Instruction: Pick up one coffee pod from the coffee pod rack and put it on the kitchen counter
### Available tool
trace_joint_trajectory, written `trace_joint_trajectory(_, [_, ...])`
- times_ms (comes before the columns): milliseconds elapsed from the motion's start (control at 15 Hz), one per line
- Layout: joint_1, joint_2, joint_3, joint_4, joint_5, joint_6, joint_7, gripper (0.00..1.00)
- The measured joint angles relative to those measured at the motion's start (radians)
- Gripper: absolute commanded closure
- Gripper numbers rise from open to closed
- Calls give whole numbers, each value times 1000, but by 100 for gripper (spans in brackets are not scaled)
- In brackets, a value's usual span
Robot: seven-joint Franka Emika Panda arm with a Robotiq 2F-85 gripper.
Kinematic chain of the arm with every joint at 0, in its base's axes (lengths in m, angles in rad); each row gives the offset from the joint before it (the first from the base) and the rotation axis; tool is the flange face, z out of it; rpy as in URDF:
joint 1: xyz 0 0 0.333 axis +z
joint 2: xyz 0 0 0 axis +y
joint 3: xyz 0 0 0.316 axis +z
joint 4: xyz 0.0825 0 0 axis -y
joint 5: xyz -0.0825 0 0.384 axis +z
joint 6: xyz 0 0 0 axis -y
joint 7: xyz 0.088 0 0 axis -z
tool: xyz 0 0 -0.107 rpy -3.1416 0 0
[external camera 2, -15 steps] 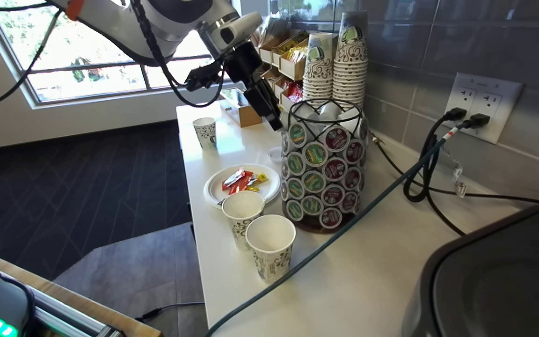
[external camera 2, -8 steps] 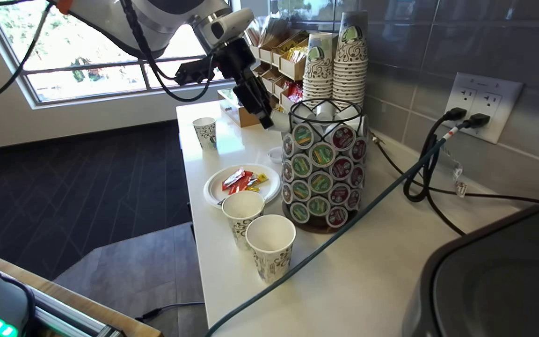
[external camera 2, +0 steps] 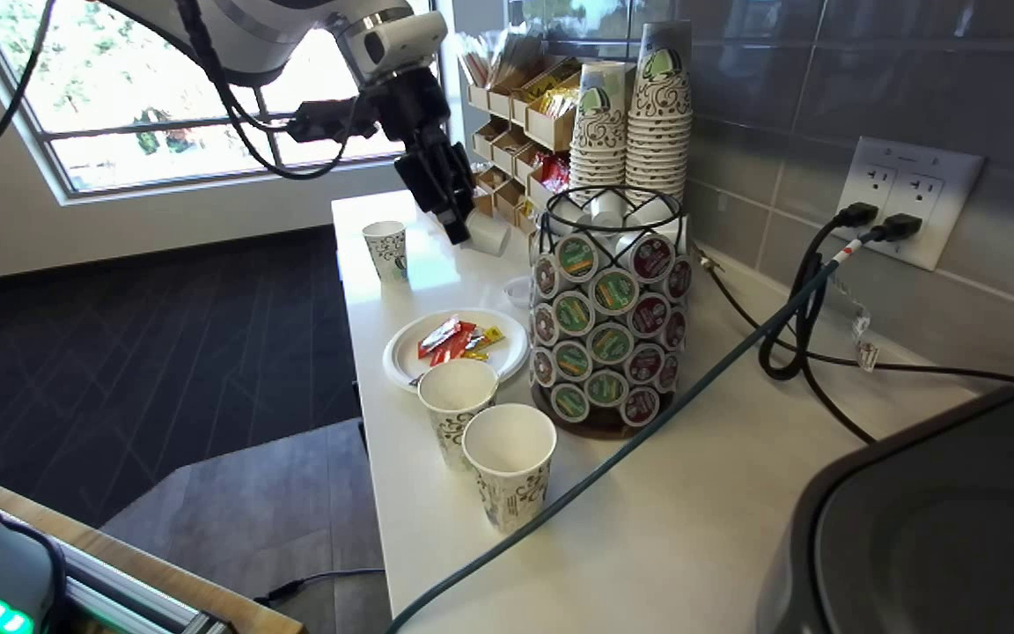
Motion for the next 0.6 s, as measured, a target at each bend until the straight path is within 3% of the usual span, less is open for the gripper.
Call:
trace_joint_trajectory(200, [17,-31,19,-6,128,-99,-45,71])
trace_joint_trajectory(600, [62,-54,34,-12,504,-196,-205,71])
